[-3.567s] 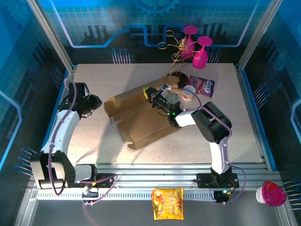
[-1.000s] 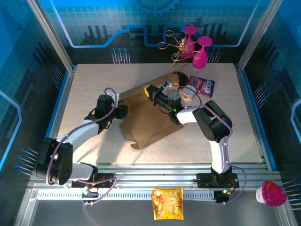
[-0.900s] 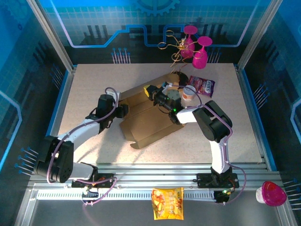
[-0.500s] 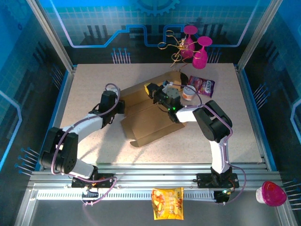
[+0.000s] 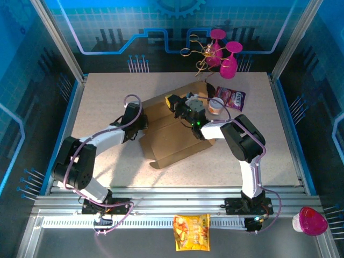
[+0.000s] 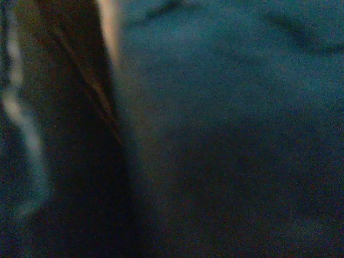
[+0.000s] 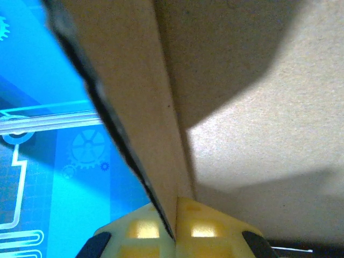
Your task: Fold the paper box
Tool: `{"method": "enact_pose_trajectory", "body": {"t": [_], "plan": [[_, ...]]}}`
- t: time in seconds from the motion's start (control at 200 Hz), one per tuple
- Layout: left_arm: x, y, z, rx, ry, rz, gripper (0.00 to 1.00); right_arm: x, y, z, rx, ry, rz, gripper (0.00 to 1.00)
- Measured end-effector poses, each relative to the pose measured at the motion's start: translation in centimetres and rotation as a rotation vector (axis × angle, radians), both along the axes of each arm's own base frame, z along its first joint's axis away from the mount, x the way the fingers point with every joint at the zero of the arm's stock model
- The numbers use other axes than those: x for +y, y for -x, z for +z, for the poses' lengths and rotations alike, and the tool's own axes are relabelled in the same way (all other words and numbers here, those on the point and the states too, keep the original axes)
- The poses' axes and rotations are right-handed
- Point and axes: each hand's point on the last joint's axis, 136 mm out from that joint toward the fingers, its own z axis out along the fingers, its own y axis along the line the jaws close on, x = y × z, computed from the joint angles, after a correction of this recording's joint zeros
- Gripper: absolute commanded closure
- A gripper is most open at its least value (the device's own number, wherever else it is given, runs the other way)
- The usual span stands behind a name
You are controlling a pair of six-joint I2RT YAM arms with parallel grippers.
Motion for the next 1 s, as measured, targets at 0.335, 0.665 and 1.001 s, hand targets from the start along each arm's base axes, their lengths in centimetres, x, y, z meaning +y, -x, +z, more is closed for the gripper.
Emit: {"method": "enact_pose_trajectory", "body": {"t": [0.335, 0.665, 1.001], "plan": [[0.8, -1.4, -0.3, 0.037, -0.030, 0.093, 0.98, -0.6, -0.5, 0.0, 0.013, -0.012, -0.042, 1.00], [1.8, -0.9, -0.1, 0.070, -0.097, 0.142, 1.00, -0.2, -0.3, -0.4, 0.037, -0.014, -0.048, 1.00], [3.0, -0.5, 0.3, 0.081, -0.189, 0.158, 1.00, 0.1, 0.9, 0.8, 0.074, 0.033, -0.052, 0.51]]}}
